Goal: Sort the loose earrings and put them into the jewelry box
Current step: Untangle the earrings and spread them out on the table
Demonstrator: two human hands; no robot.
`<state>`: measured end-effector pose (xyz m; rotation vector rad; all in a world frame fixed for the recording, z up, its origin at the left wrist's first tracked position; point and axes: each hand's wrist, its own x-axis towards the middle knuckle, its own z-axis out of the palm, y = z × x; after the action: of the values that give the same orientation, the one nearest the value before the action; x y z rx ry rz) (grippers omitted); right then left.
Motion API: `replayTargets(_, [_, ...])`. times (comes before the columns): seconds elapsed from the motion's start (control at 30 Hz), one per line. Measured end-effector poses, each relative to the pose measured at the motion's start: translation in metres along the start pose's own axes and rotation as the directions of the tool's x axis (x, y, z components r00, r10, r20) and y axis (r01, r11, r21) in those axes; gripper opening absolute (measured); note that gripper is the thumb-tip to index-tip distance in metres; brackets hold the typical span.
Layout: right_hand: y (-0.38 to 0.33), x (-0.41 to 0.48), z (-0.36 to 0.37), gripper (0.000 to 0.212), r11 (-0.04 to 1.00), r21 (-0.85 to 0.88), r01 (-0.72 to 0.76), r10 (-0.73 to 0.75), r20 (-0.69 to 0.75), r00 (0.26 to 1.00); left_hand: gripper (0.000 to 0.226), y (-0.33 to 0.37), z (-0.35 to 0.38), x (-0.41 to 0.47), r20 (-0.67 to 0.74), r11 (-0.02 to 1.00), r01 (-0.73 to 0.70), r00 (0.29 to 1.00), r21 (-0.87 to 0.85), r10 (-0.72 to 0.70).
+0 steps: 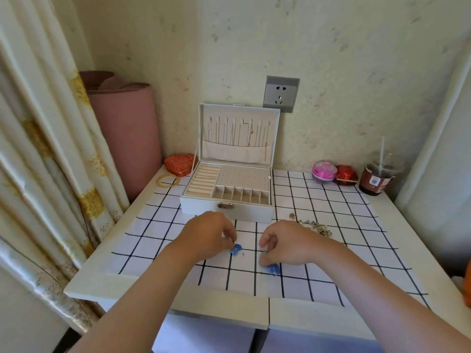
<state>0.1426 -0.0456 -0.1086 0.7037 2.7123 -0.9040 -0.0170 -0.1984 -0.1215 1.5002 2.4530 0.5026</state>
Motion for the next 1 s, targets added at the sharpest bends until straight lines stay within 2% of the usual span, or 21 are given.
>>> replayTargets(0.13, [-0.004, 0.005, 0.0, 0.02, 0.995, -0.086, -0.043, 0.043, -0.002, 0.999, 0.011, 0.001, 0.007, 0.002, 0.013, 0.998, -0.064, 0.998, 0.027, 0.064])
replayTargets(0.2, [-0.005, 0.007, 0.001, 0.019, 0.999, -0.05, -0.012, 0.013, 0.009, 1.0, 0.012, -0.002, 0.009, 0.002, 0.034, 0.994, -0.104, 0.994, 0.014, 0.104])
replayTargets(0.3, [-0.009, 0.005, -0.001, 0.03, 0.996, 0.04, 0.082, -0.083, 0.024, 0.996, 0.024, -0.008, 0.009, 0.001, 0.034, 0.993, -0.12, 0.992, -0.003, 0.12])
replayTargets(0.4, [-0.006, -0.003, -0.015, 0.019, 0.994, 0.022, 0.104, -0.098, -0.185, 0.978, 0.024, -0.01, 0.009, 0.0, -0.002, 0.995, -0.087, 0.996, -0.043, 0.087])
replayTargets(0.47, [-0.004, -0.009, -0.021, 0.008, 0.995, -0.099, 0.025, -0.05, -0.259, 0.965, 0.013, -0.01, 0.01, -0.001, -0.016, 0.996, -0.054, 0.998, -0.072, 0.053])
replayTargets(0.57, [-0.006, -0.015, -0.013, 0.025, 0.968, -0.236, -0.089, 0.057, -0.142, 0.988, 0.012, -0.008, 0.014, -0.001, 0.008, 0.997, -0.028, 1.0, -0.07, 0.029])
replayTargets(0.6, [-0.009, -0.015, -0.007, 0.026, 0.967, -0.242, -0.085, 0.064, -0.093, 0.994, 0.012, -0.007, 0.013, 0.0, 0.019, 0.997, -0.021, 1.0, -0.073, 0.022])
replayTargets(0.67, [-0.011, -0.01, 0.002, 0.015, 0.973, -0.231, -0.028, 0.017, -0.051, 0.999, 0.013, -0.007, 0.011, 0.002, 0.034, 0.997, -0.019, 0.999, -0.071, 0.022])
replayTargets(0.7, [-0.011, -0.007, 0.005, 0.011, 0.972, -0.234, 0.004, -0.017, -0.056, 0.998, 0.013, -0.007, 0.01, 0.002, 0.036, 0.998, -0.024, 0.999, -0.061, 0.026])
replayTargets(0.87, [-0.008, 0.008, 0.008, 0.03, 0.978, -0.189, 0.093, -0.131, -0.202, 0.971, 0.017, -0.012, 0.004, 0.001, 0.043, 0.996, -0.033, 0.998, -0.087, 0.037])
replayTargets(0.93, [-0.009, 0.01, 0.008, 0.025, 0.985, -0.167, 0.036, -0.082, -0.277, 0.957, 0.019, -0.013, 0.004, 0.0, 0.033, 0.995, -0.031, 0.999, -0.096, 0.034])
replayTargets(1.0, [-0.011, 0.008, 0.008, 0.018, 0.98, -0.196, -0.035, -0.016, -0.255, 0.967, 0.025, -0.013, 0.007, 0.0, 0.032, 0.997, -0.039, 0.999, -0.073, 0.042])
